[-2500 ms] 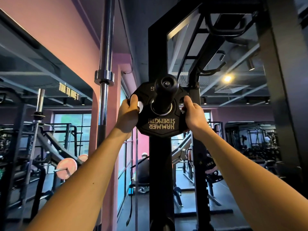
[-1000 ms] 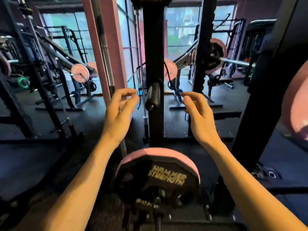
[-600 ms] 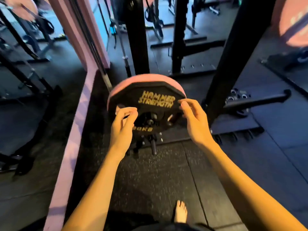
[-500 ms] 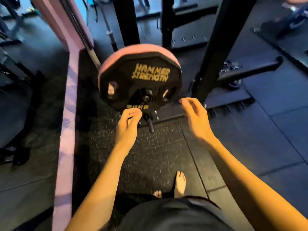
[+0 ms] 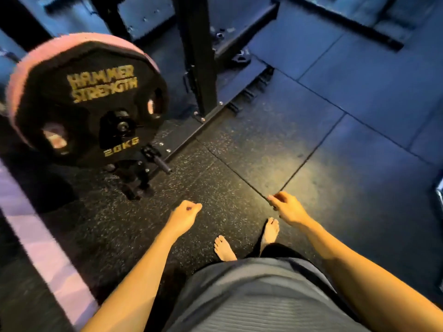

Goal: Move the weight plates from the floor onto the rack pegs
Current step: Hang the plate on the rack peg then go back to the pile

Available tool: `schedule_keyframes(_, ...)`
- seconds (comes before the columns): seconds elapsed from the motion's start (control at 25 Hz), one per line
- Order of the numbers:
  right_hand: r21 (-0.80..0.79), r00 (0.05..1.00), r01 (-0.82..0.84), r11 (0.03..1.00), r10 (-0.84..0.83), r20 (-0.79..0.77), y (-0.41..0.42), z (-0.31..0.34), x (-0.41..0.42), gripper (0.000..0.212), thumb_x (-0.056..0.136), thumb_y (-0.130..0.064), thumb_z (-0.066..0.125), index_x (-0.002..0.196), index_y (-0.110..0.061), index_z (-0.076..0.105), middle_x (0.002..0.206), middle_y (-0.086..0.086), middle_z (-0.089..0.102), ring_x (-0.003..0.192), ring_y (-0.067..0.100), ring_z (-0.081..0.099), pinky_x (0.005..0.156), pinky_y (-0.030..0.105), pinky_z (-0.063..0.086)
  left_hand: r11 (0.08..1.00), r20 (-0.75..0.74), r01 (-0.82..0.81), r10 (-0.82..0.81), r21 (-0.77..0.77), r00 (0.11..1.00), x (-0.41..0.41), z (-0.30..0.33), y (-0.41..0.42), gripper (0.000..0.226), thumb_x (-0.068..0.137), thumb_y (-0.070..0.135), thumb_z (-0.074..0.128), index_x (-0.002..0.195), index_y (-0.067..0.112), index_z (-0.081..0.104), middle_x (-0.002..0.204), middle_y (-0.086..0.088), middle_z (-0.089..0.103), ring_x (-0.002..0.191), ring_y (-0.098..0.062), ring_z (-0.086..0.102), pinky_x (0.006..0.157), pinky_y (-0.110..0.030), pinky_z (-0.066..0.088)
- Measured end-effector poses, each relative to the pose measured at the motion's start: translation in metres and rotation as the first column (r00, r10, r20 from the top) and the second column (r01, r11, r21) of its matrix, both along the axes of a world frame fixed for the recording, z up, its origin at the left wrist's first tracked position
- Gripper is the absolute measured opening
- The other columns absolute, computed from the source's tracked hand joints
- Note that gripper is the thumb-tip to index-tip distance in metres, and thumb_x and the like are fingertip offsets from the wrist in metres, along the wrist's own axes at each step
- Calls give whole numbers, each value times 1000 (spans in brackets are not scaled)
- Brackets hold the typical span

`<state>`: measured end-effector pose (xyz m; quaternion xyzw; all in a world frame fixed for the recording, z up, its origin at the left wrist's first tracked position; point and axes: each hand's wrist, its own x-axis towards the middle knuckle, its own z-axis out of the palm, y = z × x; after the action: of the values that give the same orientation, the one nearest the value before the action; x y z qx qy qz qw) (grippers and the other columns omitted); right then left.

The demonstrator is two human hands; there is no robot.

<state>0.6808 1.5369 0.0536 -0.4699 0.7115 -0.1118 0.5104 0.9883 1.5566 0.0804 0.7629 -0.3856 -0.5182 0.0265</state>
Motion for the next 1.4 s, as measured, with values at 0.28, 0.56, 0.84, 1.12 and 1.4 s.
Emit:
schedule_keyframes(0.28,289,889,435,852,-457,9,99,-39,-136,25,96,-20,59,73,-10,58,70,11,61,56,23,54,51,26,42,922,-67,231,-221,311,973,-111,-43,-26,26,100,40,43,106,17,54,93,-3,53,73,-18,47,63,-28,37)
schedule_keyframes(0.56,384,725,639,667,-688,-11,141,-54,-270,20,95,-12,58,76,-7,54,63,8,53,50,18,46,41,20,34,797,-12,538,-556,277,831,-255,-58,-73,21,99,29,48,81,19,45,71,-3,47,54,-15,41,49,-22,26)
schedule_keyframes(0.84,404,755,608,683,-655,-27,87,-60,-399,19,95,-17,60,77,-10,57,60,3,54,55,16,49,45,23,38,790,-4,581,-592,194,806,-394,-69,-140,23,100,31,48,100,12,62,90,-1,59,89,-19,57,75,-31,41)
schedule_keyframes(1.12,426,786,594,682,-604,-129,-53,-74,-542,22,95,-24,59,76,-13,57,64,5,57,55,19,51,47,24,41,726,-59,645,-652,240,756,-532,-94,-296,34,101,32,43,85,7,60,91,-10,59,79,-17,54,69,-33,34)
schedule_keyframes(1.4,317,781,618,720,-609,-138,-254,-48,-691,20,93,-21,59,79,-8,60,62,1,57,53,15,48,52,25,34,696,-29,707,-710,123,704,-677,-92,-510,16,96,34,52,87,22,57,85,1,63,79,-16,57,86,-36,49)
